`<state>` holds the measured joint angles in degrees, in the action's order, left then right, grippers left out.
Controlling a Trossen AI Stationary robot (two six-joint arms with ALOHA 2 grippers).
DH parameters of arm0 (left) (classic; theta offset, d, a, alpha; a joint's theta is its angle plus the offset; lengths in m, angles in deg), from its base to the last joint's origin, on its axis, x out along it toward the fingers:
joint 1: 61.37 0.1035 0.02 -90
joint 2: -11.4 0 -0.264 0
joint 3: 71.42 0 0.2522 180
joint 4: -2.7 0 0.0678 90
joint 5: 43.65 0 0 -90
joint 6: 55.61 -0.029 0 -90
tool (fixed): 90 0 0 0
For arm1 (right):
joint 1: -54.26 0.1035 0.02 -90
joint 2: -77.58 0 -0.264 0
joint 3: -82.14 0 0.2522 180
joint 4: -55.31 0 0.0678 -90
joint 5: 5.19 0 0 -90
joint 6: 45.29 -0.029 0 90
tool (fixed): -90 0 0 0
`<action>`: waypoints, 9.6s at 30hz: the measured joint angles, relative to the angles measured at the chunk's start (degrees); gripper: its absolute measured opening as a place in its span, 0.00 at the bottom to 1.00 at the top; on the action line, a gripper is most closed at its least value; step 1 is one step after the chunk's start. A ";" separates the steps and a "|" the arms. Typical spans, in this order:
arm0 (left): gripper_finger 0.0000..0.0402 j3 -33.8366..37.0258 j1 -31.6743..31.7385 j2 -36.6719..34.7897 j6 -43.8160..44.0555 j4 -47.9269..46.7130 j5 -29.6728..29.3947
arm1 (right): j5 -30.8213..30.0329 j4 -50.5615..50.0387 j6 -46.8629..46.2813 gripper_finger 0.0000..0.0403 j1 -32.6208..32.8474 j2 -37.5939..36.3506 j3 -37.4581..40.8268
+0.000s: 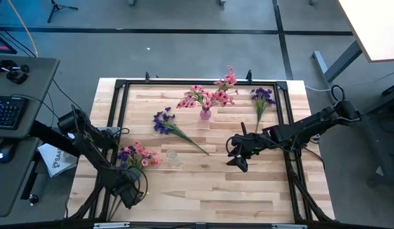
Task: Sort flowers into vase by color
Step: Put the pink flowers into the purple vase
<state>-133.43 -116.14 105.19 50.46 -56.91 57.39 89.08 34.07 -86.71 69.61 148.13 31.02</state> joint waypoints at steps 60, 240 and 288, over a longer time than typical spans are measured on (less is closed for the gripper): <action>0.00 0.90 31.69 -39.28 -29.46 64.89 -36.43 | -23.71 -9.96 63.90 0.60 1.57 10.38 -53.52; 0.19 -6.38 32.74 -26.07 -40.40 81.51 -30.58 | -46.72 2.13 125.90 0.00 -1.65 34.38 -72.50; 0.00 -6.40 31.15 -27.10 -111.76 89.89 -49.17 | -28.20 -37.31 33.30 0.63 3.11 15.17 -72.37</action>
<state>-139.83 -84.98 78.09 -61.30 32.98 8.22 60.88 -3.24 -53.41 72.72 163.30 -41.35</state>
